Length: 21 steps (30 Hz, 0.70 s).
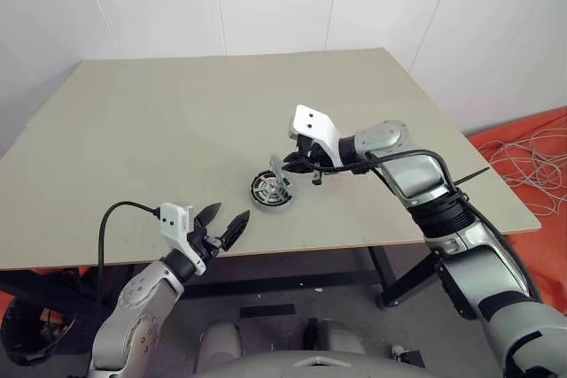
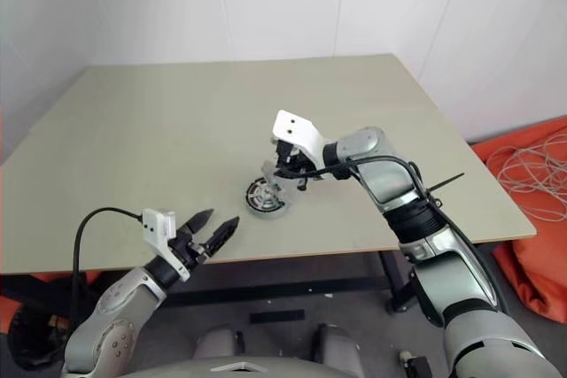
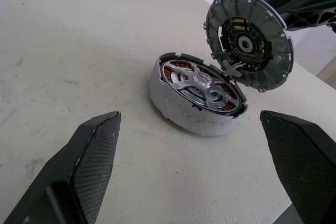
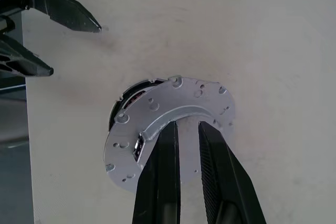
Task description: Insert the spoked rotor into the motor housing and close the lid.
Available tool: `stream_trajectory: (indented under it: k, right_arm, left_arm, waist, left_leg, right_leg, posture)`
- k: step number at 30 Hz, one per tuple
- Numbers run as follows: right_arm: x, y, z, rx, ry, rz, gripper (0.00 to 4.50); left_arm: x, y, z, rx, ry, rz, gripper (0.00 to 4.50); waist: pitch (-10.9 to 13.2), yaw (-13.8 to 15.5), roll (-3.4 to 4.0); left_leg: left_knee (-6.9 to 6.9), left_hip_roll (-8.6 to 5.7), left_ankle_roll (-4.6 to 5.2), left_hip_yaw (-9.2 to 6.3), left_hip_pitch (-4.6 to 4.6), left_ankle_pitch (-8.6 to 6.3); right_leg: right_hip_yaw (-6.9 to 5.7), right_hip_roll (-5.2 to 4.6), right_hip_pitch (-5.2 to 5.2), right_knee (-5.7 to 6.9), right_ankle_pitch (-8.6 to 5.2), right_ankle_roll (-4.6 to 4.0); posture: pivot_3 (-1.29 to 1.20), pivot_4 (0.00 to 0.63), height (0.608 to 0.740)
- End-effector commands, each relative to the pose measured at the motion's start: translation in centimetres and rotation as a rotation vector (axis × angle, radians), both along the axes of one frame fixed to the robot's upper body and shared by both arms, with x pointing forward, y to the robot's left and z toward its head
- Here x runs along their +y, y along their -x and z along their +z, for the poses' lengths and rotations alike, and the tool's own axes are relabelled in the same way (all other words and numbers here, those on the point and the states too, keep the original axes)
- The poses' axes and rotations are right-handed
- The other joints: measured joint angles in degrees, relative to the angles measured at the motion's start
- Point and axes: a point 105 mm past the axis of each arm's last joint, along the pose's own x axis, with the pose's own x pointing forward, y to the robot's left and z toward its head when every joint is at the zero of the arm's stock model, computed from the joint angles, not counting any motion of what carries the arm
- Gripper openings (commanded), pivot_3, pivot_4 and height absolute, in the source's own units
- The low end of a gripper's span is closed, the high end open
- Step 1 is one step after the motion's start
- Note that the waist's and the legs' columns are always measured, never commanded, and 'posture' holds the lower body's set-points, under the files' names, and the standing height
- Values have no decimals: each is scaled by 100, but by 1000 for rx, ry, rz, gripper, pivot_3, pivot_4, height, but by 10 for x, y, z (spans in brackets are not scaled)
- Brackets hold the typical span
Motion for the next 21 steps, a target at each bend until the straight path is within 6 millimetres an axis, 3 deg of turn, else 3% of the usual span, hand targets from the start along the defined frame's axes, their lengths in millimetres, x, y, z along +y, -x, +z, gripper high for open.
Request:
stream_trajectory:
  k: [1, 12, 21]
  right_arm:
    - [13, 5, 1, 14, -46, 10, 691]
    - [39, 2, -22, 89, -101, -48, 691]
    - [33, -1, -53, 154, -73, -121, 691]
  left_arm:
    - [2, -2, 11, -51, -1, -1, 4500]
    - [-6, -2, 17, -57, -2, -6, 4500]
    - [-9, -3, 19, -57, -7, -2, 4500]
  waist:
    - [0, 1, 0]
    - [0, -1, 0]
    - [0, 1, 0]
  left_leg:
    - [0, 0, 0, 0, 0, 0]
    - [0, 0, -1, -2, -2, 0]
    - [-1, -1, -2, -3, -1, 0]
  right_leg:
    - [0, 0, 0, 0, 0, 0]
    - [0, -1, 0, -1, 0, 0]
    - [0, -1, 2, -1, 0, 0]
  posture:
    - [0, 0, 740]
    - [0, 0, 740]
    - [0, 0, 740]
